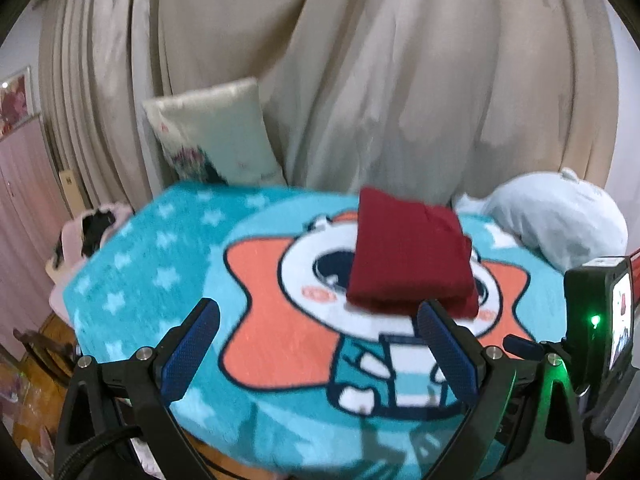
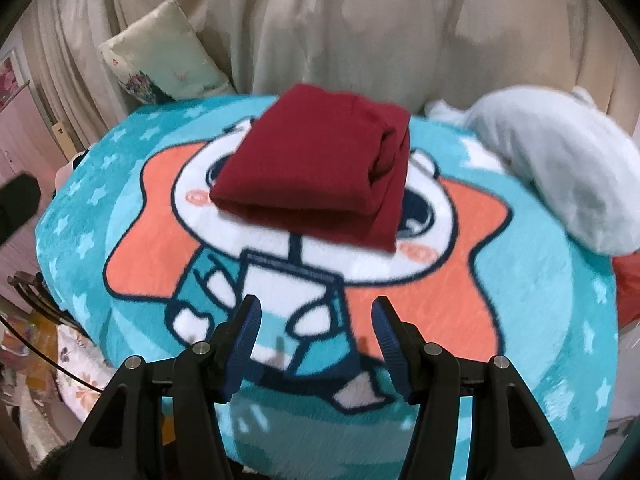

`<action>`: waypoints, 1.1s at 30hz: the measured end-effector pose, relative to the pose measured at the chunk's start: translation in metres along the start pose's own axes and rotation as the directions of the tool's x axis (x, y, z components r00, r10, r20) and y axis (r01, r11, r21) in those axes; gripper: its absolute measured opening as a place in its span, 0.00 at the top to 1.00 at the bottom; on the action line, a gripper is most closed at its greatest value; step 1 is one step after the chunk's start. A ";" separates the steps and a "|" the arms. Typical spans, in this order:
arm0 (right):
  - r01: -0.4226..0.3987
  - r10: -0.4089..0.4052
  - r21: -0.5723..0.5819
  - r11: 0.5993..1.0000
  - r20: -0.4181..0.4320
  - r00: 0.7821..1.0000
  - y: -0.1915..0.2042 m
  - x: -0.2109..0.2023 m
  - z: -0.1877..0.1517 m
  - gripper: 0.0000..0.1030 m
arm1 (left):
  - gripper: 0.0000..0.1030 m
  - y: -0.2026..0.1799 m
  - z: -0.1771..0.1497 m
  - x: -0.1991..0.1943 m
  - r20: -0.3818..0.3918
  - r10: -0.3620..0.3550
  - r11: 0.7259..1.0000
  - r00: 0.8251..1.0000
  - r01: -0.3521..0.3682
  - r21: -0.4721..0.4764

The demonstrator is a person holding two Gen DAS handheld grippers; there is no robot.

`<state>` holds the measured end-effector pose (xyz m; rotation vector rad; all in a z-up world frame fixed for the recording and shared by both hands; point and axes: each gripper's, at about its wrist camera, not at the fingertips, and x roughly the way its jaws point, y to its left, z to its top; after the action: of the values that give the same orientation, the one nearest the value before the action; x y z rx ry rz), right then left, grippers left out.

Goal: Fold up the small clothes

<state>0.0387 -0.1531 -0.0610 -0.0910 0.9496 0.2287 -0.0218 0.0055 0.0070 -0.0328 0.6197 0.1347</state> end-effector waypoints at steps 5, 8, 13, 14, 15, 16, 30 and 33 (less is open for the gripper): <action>0.051 -0.048 -0.032 0.998 0.087 0.995 0.004 -0.017 0.007 0.39 | 0.03 -0.003 0.014 -0.017 0.084 0.047 0.998 0.995 -0.050 0.035; 0.084 -0.076 -0.061 0.995 0.116 0.990 0.007 -0.023 0.010 0.38 | 0.02 -0.006 0.018 -0.019 0.092 0.093 0.994 0.991 -0.099 0.056; 0.082 -0.071 -0.078 0.994 0.125 0.990 0.008 -0.028 0.009 0.36 | 0.02 -0.005 0.019 -0.014 0.047 0.060 0.996 0.997 -0.063 0.062; 0.085 -0.075 -0.081 0.993 0.123 0.990 0.008 -0.027 0.008 0.36 | 0.02 -0.003 0.019 -0.012 0.026 0.049 0.997 0.998 -0.050 0.051; 0.090 -0.080 -0.083 0.992 0.121 0.989 0.008 -0.027 0.008 0.36 | 0.02 -0.002 0.018 -0.011 0.009 0.043 0.998 0.999 -0.043 0.041; 0.096 -0.086 -0.085 0.992 0.119 0.989 0.008 -0.026 0.007 0.36 | 0.02 -0.001 0.017 -0.009 -0.010 0.032 0.999 0.999 -0.032 0.031; 0.098 -0.091 -0.073 0.993 0.086 0.992 0.004 -0.017 0.003 0.36 | 0.02 -0.014 0.003 0.003 -0.111 -0.084 0.996 0.990 0.087 0.023; 0.096 -0.090 -0.066 0.993 0.082 0.993 0.002 -0.016 0.002 0.35 | 0.02 -0.013 0.003 0.007 -0.128 -0.110 0.994 0.986 0.112 0.011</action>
<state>0.0311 -0.1530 -0.0464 -0.1889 0.8564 0.1782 -0.0127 -0.0060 0.0057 -0.0589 0.7452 0.0194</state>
